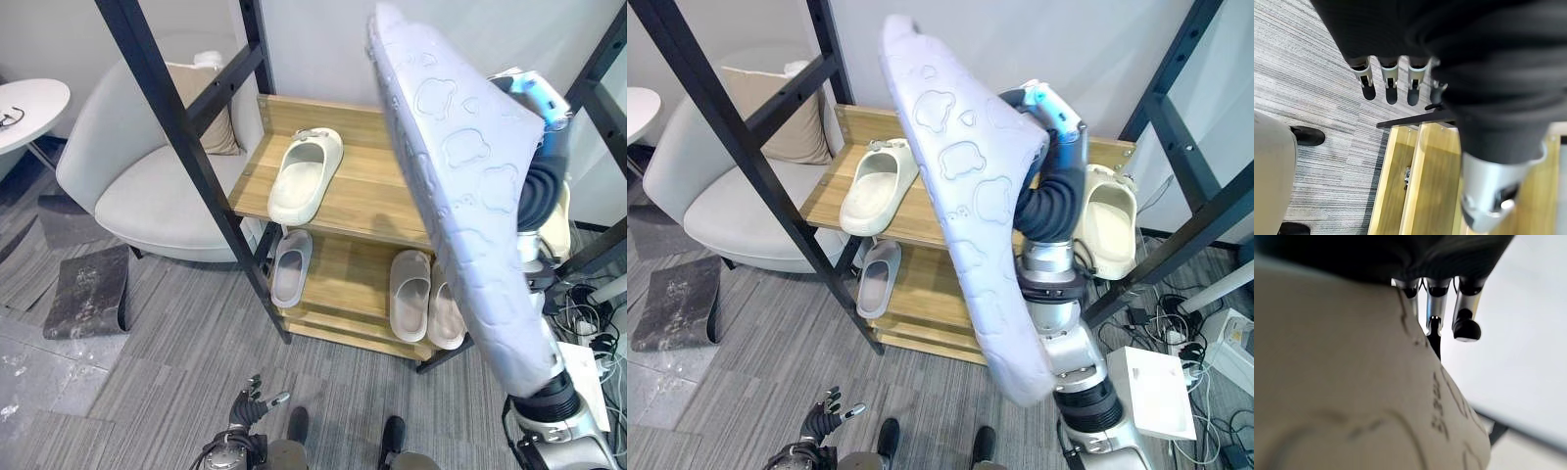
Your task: Arrange the slippers neatly on the shoe rack.
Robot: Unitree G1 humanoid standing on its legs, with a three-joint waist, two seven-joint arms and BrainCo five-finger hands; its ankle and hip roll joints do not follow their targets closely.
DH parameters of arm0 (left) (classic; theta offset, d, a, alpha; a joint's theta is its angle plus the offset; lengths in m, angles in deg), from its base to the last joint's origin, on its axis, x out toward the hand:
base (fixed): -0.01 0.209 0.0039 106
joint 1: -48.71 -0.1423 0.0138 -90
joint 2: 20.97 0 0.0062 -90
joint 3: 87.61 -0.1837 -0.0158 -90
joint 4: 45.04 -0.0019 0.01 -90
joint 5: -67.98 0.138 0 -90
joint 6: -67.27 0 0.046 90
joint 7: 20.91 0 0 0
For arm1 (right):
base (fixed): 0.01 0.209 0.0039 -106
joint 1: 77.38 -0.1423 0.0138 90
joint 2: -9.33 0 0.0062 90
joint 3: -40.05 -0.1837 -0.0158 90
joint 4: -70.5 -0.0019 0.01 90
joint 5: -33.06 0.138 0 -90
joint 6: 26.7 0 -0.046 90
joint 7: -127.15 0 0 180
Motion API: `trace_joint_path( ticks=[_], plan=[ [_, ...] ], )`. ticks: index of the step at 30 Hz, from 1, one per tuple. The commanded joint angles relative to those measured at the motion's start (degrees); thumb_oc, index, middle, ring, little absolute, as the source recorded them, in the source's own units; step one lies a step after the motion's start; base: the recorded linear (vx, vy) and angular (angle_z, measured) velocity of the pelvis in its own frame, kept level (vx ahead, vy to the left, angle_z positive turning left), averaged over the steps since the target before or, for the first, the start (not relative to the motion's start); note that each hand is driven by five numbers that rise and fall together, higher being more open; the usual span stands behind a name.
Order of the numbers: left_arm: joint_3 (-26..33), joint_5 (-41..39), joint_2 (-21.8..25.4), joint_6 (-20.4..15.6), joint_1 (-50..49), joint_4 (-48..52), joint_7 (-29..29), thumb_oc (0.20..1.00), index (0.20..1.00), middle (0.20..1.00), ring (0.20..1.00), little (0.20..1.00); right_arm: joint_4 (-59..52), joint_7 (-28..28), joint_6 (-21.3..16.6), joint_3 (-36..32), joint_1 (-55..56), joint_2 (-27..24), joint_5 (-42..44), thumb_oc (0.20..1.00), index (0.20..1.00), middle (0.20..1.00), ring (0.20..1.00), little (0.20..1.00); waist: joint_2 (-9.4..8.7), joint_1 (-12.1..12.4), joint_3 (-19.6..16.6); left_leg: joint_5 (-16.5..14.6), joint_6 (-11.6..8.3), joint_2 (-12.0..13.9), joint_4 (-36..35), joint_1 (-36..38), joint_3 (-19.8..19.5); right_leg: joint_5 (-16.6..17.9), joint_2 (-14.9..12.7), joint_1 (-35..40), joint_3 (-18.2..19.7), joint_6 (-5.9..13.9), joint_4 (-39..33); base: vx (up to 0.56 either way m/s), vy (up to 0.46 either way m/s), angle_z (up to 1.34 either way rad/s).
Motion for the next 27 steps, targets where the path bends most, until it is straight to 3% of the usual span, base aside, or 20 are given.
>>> trace_joint_path(
  ticks=[1,4,12,20,21,22,23,25,26,27],
  plan=[
    [-1.18,0.06,0.69,-0.97,2.94,-2.54,1.62,1.0,1.0,1.0,1.0,1.0,-6.06,-7.65,-3.25,4.35,-1.5,2.94,17.17,0.2,0.2,0.2,0.2,0.2,-1.1,1.69,-0.9,-5.22,0.65,-0.28,1.06,2.36,-0.53,-5.63,-1.59,3.85,-0.44,2.85,0.07,0.0,0.0,0.0],
    [-0.94,-0.65,0.26,-0.84,2.8,-3.62,2.45,1.0,1.0,1.0,1.0,1.0,-6.62,-11.54,-3.37,9.92,-0.47,5.37,26.59,0.2,0.2,0.2,0.2,0.2,-1.01,1.89,-0.93,-5.06,0.48,-0.17,1.06,2.38,-0.71,-5.6,-1.57,3.96,-0.74,2.63,0.07,0.0,0.0,0.0],
    [-0.2,-1.0,-0.19,-2.21,3.2,-5.64,3.26,1.0,1.0,1.0,1.0,1.0,-0.98,-19.54,1.74,22.2,1.37,5.64,26.63,0.2,0.2,0.2,0.2,0.2,-0.87,3.09,0.15,-4.93,0.16,-0.18,1.22,2.19,-2.23,-5.92,-1.55,4.63,-1.89,2.35,0.25,-0.01,-0.01,0.05],
    [-0.2,-0.63,-0.71,-3.21,3.33,-6.71,2.51,1.0,1.0,1.0,1.0,1.0,12.59,-21.5,4.8,27.47,2.33,2.54,4.37,0.2,0.2,0.2,0.2,0.2,-1.01,4.41,2.39,-4.84,-0.12,-0.37,1.79,1.49,-4.14,-6.35,-1.64,5.2,-3.88,2.44,0.46,-0.01,-0.009,0.17],
    [-0.49,-0.71,-0.97,-3.42,3.32,-6.7,2.34,1.0,1.0,1.0,1.0,1.0,17.48,-19.44,4.94,27.23,2.65,1.83,-4.02,0.2,0.2,0.2,0.2,0.2,-1.07,4.66,3.07,-4.69,-0.19,-0.45,1.87,1.05,-4.45,-6.4,-1.63,5.08,-4.37,2.53,0.46,0.0,0.0,0.0],
    [-0.5,-0.71,-0.98,-3.43,3.33,-6.72,2.34,1.0,1.0,1.0,1.0,1.0,17.64,-19.28,4.83,27.31,2.64,1.93,-4.24,0.2,0.2,0.2,0.2,0.2,-1.06,4.64,3.08,-4.7,-0.19,-0.44,1.9,1.04,-4.48,-6.41,-1.63,5.09,-4.4,2.53,0.47,-0.04,0.008,0.05],
    [-0.74,-0.86,-1.27,-3.72,3.57,-6.95,2.49,1.0,1.0,1.0,1.0,1.0,21.4,-16.73,4.88,26.13,3.07,1.68,-9.66,0.2,0.2,0.2,0.2,0.2,-1.03,4.78,3.83,-4.56,-0.23,-0.6,2.13,0.5,-4.82,-6.38,-1.7,4.84,-4.67,2.65,0.49,-0.03,0.011,0.09],
    [-0.75,-0.87,-1.25,-3.74,3.59,-6.97,2.49,1.0,1.0,1.0,1.0,1.0,21.64,-16.59,4.72,26.17,3.02,1.81,-9.82,0.2,0.2,0.2,0.2,0.2,-1.05,4.77,3.84,-4.58,-0.23,-0.62,2.2,0.46,-4.85,-6.38,-1.71,4.84,-4.7,2.65,0.5,-0.05,0.004,0.16],
    [-1.92,-2.66,-1.49,-4.94,6.27,-6.56,3.51,1.0,1.0,1.0,1.0,1.0,26.33,-12.19,6.01,24.27,2.66,0.64,-19.02,0.2,0.2,0.2,0.2,0.2,-1.16,4.43,5.55,-4.35,-0.33,-0.81,2.86,-0.94,-5.29,-6.28,-1.78,3.92,-5.12,2.79,0.68,-0.08,-0.002,0.17],
    [-1.92,-2.69,-1.48,-4.94,6.38,-6.6,3.52,1.0,1.0,1.0,1.0,1.0,26.54,-12.11,5.92,24.27,2.52,0.73,-19.07,0.2,0.2,0.2,0.2,0.2,-1.17,4.42,5.61,-4.38,-0.32,-0.83,2.94,-1.01,-5.32,-6.3,-1.79,3.88,-5.15,2.8,0.72,-0.1,0.006,0.18]
  ],
)
